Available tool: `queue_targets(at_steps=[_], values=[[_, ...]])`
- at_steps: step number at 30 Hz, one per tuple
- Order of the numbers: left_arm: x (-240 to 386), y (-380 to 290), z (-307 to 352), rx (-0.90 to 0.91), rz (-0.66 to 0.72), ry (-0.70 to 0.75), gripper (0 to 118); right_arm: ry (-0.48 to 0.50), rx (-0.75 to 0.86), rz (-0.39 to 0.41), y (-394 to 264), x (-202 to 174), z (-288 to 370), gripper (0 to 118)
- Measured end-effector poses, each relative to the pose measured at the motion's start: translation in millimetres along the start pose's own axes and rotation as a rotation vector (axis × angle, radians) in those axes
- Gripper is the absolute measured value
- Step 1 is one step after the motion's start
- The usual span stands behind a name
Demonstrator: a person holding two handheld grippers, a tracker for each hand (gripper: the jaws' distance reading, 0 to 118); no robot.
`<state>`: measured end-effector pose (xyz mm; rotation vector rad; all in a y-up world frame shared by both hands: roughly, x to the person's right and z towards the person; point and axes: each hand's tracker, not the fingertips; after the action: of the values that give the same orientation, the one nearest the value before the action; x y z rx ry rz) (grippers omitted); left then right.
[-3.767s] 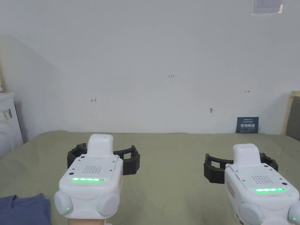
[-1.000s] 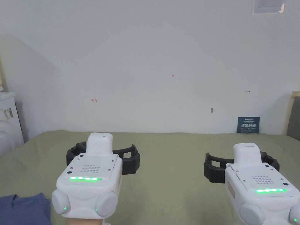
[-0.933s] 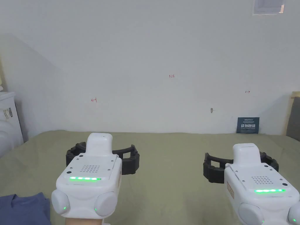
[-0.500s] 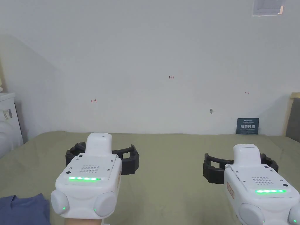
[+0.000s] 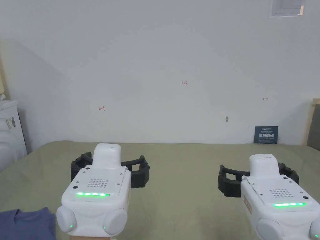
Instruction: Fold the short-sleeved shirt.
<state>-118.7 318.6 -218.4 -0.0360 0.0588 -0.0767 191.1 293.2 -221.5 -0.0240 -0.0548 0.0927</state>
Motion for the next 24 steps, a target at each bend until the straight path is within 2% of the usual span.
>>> queue_targets(at_steps=[16,18,19,20,21,22,23,24], values=[[-2.3,0.1,-1.0,-0.026,0.006,0.002,118,0.004,-0.001,0.004,0.8,-1.9,0.9,118],[-2.1,0.3,-1.1,-0.036,0.007,-0.003,118,0.008,-0.015,-0.002,0.9,-1.5,0.8,109],[-2.2,0.6,-1.2,-0.042,0.008,-0.012,117,0.003,-0.019,-0.003,0.8,-1.7,1.1,93],[-2.9,1.0,-1.6,-0.062,0.019,-0.042,100,-0.001,-0.020,0.001,0.9,-2.0,2.1,34],[-3.1,1.1,-1.2,-0.069,0.023,-0.069,52,-0.017,-0.017,0.002,0.7,-2.4,2.7,1],[-2.8,0.9,-0.6,-0.059,0.024,-0.072,0,-0.048,-0.018,-0.002,-0.3,-1.5,1.3,0],[0.5,-0.7,-3.2,-0.058,0.013,-0.054,0,-0.089,0.010,-0.034,-1.3,-1.7,3.0,0],[3.7,0.7,-2.2,-0.042,0.013,-0.021,0,-0.052,-0.017,-0.038,0.4,-0.3,2.4,0]])
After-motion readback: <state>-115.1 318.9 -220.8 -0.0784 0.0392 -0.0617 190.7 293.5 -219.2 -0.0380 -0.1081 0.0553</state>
